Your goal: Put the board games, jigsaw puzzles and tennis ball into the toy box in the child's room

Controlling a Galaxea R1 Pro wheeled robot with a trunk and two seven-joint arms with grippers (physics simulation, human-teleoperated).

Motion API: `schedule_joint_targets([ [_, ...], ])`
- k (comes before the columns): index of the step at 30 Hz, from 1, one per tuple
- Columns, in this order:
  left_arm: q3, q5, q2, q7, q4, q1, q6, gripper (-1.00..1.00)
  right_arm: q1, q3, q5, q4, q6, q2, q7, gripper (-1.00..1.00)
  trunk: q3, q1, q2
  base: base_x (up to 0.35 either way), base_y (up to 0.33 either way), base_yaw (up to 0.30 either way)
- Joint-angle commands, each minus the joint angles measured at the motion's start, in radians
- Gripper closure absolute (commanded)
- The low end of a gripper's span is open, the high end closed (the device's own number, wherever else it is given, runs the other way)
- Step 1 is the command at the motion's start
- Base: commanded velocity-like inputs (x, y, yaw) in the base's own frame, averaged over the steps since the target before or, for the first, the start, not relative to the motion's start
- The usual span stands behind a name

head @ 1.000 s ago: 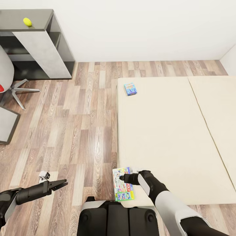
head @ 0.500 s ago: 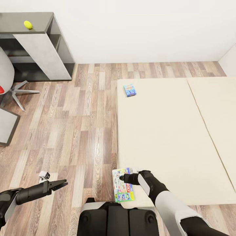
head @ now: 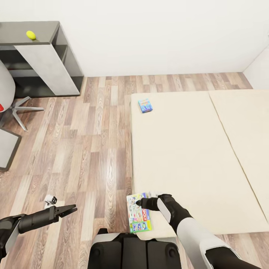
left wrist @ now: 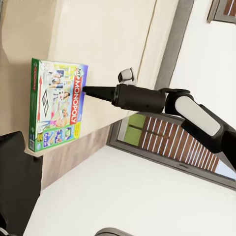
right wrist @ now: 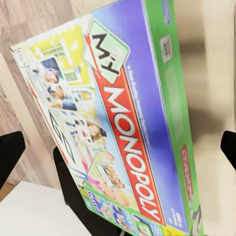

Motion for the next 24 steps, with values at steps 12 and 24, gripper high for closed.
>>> schedule_joint_targets([
  [12,0.0,0.0,0.0,-0.004,0.0,0.0,0.011,-1.0,0.0,0.002,-0.004,-0.008,0.006,0.0,0.004,-1.0,0.018,0.001,-0.001,0.0,0.0,-0.019],
  [24,0.001,0.001,0.0,-0.004,0.0,0.0,0.011,-1.0,0.0,0.002,-0.004,-0.013,0.008,0.0,0.004,-1.0,0.026,0.001,-0.001,0.0,0.0,0.0],
])
